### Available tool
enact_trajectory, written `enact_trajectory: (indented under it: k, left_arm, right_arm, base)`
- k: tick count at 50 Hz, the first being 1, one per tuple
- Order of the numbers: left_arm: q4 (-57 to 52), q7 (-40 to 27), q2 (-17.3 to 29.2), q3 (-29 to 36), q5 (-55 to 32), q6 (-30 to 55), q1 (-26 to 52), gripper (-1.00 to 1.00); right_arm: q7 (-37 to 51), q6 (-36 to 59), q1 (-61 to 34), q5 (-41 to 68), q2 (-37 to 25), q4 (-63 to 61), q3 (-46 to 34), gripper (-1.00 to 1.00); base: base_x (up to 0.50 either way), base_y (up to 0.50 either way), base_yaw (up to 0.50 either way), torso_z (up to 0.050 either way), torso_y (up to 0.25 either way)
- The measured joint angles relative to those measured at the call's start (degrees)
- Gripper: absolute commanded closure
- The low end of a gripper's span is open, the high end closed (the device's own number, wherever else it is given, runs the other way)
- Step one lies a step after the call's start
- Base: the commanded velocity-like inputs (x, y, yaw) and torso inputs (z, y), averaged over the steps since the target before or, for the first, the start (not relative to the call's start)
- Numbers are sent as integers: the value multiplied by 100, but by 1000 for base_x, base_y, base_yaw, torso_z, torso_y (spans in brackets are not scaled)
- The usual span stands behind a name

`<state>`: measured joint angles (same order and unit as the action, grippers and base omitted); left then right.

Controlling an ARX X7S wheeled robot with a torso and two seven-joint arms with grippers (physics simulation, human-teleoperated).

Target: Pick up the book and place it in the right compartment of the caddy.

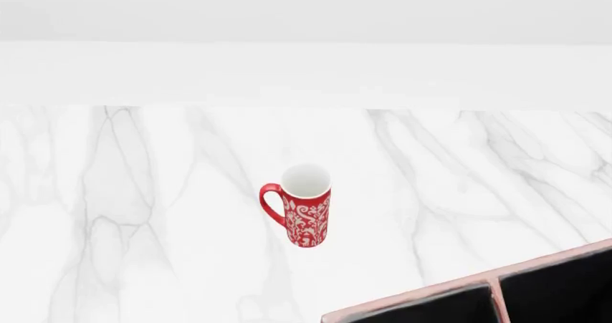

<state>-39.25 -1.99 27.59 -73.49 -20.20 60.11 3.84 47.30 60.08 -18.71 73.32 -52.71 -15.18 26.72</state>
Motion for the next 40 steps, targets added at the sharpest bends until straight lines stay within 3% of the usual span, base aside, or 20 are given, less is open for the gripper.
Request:
enact_trajectory:
  k: [11, 18, 29, 40]
  left_arm:
    - [-163, -111, 141, 198, -73, 221, 158, -100]
    - [-242, -286, 274, 681, -178, 422, 472, -100]
    - [-39, -759, 339, 2509, -293, 469, 1460, -100]
    - [638, -1033, 62, 4696, -240, 112, 2606, -100]
  right_arm:
    - [178, 92, -554, 245, -174, -108, -171, -100]
    - [329, 188, -1314, 388, -242, -115, -636, -100]
    - [230, 206, -2447, 229, 33, 70, -1614, -100]
    - [-59, 122, -3266, -126, 525, 347, -2504, -100]
  base:
    - [0, 0, 0, 0, 0]
    - [0, 0, 0, 0, 0]
    - [0, 0, 0, 0, 0]
    - [0, 0, 0, 0, 0]
